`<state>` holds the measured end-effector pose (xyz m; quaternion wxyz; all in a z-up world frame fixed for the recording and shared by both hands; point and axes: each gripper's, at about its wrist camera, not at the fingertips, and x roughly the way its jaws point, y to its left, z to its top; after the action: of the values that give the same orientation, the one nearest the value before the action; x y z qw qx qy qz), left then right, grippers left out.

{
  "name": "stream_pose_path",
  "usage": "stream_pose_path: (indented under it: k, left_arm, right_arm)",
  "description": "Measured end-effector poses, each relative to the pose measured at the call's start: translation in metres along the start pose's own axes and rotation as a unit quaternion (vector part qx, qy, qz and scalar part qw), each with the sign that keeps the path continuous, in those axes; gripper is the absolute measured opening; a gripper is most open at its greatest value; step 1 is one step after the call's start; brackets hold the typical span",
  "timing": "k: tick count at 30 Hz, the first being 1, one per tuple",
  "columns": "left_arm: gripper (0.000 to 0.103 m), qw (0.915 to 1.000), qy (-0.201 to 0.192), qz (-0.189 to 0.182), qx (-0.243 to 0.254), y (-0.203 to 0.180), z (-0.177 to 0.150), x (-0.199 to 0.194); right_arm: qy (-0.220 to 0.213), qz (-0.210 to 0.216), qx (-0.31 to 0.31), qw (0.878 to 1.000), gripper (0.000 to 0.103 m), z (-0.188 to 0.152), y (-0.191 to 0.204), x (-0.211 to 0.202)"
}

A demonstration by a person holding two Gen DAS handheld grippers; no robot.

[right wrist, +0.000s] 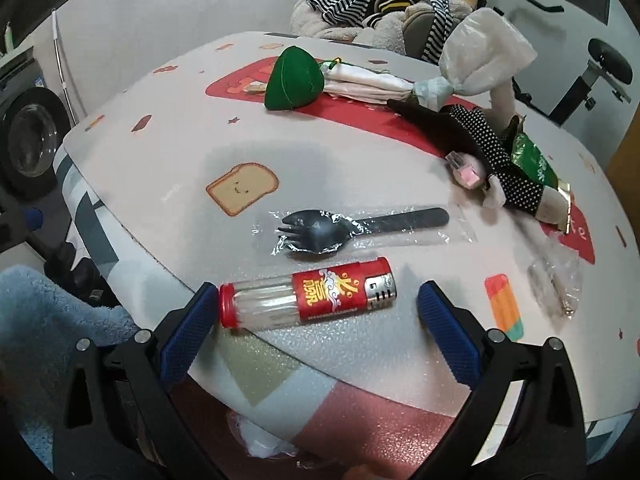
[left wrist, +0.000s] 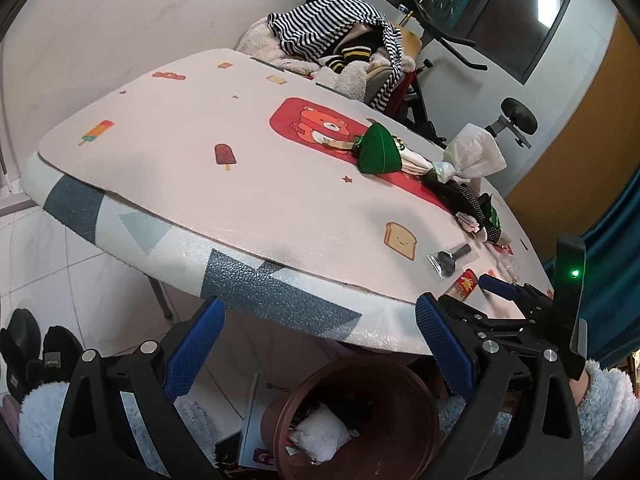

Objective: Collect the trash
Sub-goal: 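Grasp the red lighter with the right tool while the left tool grasps the green felt ornament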

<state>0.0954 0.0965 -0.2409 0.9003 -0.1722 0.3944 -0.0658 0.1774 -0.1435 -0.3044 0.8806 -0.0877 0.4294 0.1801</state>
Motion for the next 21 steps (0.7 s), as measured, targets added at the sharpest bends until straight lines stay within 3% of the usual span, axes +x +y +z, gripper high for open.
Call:
stream_pose_path:
  k: [2, 4, 9, 15, 21]
  left_arm:
    - [0.094, 1.0, 0.005, -0.002, 0.001, -0.001, 0.003, 0.005]
    - [0.094, 1.0, 0.009, -0.004, 0.001, -0.002, 0.005, 0.01]
    - [0.094, 0.9997, 0.015, -0.017, 0.006, -0.011, 0.018, 0.023]
    - [0.093, 0.999, 0.025, -0.035, 0.009, -0.031, 0.051, 0.05]
    - [0.076, 0.9978, 0.029, -0.056, 0.022, -0.064, 0.099, 0.092]
  right_arm:
    - [0.0, 0.005, 0.002, 1.0, 0.096, 0.001, -0.002, 0.0]
    - [-0.005, 0.013, -0.007, 1.0, 0.084, 0.001, -0.002, -0.001]
    - [-0.014, 0.026, -0.003, 1.0, 0.084, -0.001, -0.008, -0.01]
    - [-0.062, 0.035, 0.049, 0.996, 0.084, 0.001, -0.031, -0.036]
    - [-0.095, 0.023, 0.083, 0.992, 0.084, 0.002, -0.056, -0.054]
